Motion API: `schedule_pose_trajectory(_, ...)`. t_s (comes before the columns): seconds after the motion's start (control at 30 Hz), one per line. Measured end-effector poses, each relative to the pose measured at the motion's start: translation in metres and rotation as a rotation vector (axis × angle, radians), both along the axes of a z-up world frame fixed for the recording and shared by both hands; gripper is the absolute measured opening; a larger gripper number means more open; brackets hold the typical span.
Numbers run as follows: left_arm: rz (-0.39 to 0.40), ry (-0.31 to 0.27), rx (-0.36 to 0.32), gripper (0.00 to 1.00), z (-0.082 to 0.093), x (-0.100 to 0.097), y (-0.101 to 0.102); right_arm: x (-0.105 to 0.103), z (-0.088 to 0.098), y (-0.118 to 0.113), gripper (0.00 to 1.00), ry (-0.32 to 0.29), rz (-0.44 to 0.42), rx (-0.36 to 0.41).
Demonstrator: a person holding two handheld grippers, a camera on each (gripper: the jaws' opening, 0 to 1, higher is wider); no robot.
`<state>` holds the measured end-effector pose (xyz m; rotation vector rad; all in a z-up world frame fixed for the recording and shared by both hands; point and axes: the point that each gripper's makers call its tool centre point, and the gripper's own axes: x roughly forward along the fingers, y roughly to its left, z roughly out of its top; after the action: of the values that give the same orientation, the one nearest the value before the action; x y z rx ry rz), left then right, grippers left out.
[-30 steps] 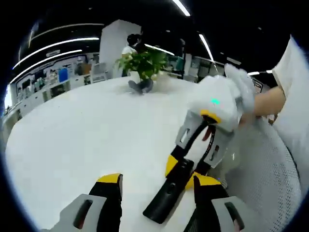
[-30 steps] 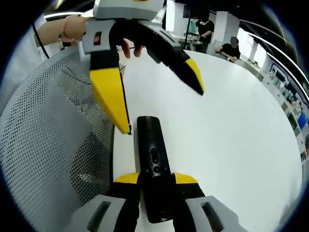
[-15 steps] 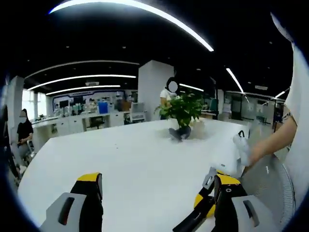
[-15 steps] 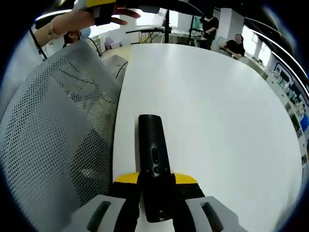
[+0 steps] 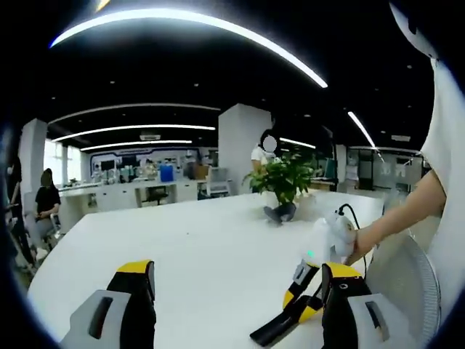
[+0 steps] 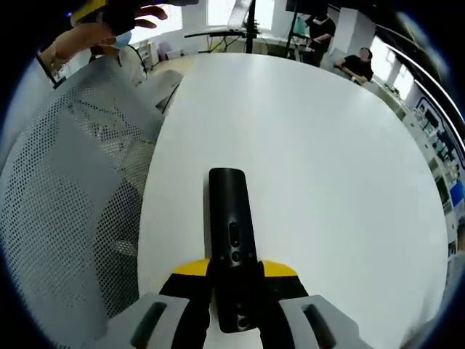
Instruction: Press the specified remote control buttons in sequence, fully releasing each button before pressing the next.
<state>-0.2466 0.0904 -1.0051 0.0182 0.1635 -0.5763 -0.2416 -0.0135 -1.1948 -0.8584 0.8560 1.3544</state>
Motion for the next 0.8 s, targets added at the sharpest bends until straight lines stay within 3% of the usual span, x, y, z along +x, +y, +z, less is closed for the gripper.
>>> schedule_pose_trajectory(0.13, 0.014, 0.013, -0.040, 0.99, -0.002, -0.003, 0.003, 0.013, 0.000, -0.003, 0.21, 0.005, -0.015, -0.021)
schedule_pose_trajectory(0.8, 0.031, 0.027, -0.049, 0.98, -0.001, -0.009, 0.011, 0.073, 0.001, -0.005, 0.21, 0.070, -0.015, -0.041)
